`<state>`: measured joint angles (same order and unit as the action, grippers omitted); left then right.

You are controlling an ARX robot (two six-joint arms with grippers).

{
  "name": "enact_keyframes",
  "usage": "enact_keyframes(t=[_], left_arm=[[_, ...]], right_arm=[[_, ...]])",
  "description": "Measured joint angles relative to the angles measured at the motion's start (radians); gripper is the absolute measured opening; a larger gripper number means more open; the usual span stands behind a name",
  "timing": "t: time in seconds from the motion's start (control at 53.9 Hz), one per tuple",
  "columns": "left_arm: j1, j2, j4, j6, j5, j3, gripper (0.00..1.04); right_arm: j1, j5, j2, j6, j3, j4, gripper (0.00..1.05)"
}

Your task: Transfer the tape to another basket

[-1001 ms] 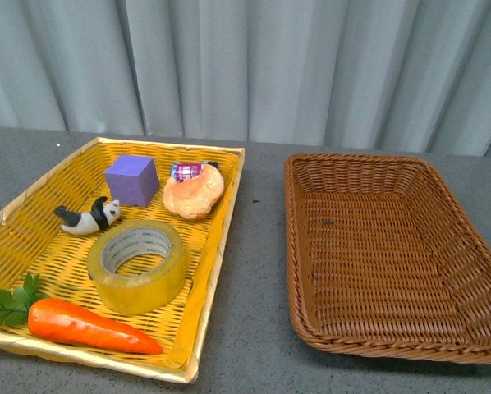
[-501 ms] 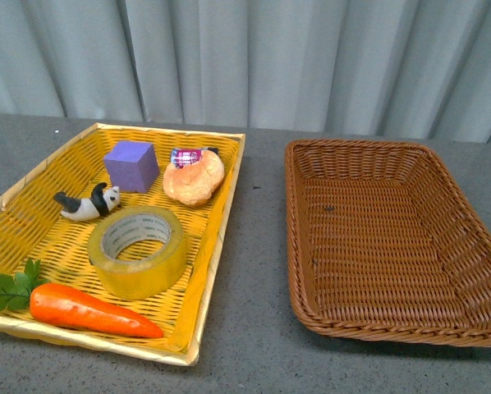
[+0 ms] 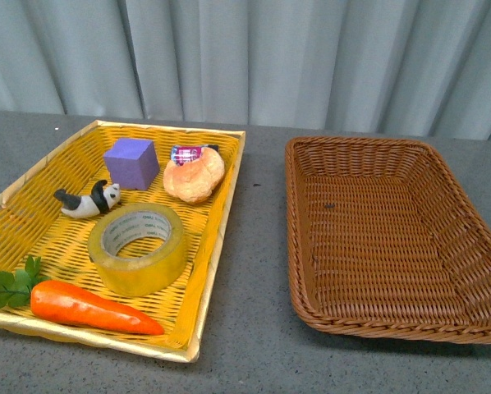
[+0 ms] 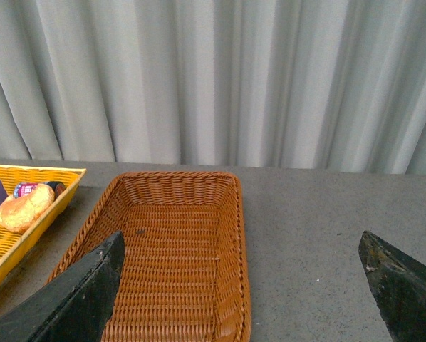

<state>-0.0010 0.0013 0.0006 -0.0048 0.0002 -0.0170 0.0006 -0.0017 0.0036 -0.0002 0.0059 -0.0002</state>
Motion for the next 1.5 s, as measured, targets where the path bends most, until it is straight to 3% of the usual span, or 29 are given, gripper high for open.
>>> enact_keyframes(t=[0.872,0.909,0.946,1.02,1.279,1.502], left_arm=[[0.000,0.000,0.000,0.000,0.000,0.000,0.98],[-0.019,0.015,-0.029,-0.026,-0.064,-0.008,0.98],[-0.052,0.065,-0.095,-0.074,-0.185,-0.033,0.98],[-0.058,0.188,-0.079,-0.158,-0.277,-0.041,0.98],[-0.015,0.801,0.357,-0.307,-0.173,-0.157,0.98],[-0.014,1.285,0.415,-0.388,-0.117,-0.376,0.98]], right_arm=[[0.000,0.000,0.000,0.000,0.000,0.000,0.96],[0.000,0.000,0.000,0.000,0.000,0.000,0.96],[0.000,0.000,0.000,0.000,0.000,0.000,0.96],[0.000,0.001,0.000,0.000,0.000,0.000,0.96],[0.000,0.000,0.000,0.000,0.000,0.000,0.96],[0.000,0.000,0.000,0.000,0.000,0.000,0.96]])
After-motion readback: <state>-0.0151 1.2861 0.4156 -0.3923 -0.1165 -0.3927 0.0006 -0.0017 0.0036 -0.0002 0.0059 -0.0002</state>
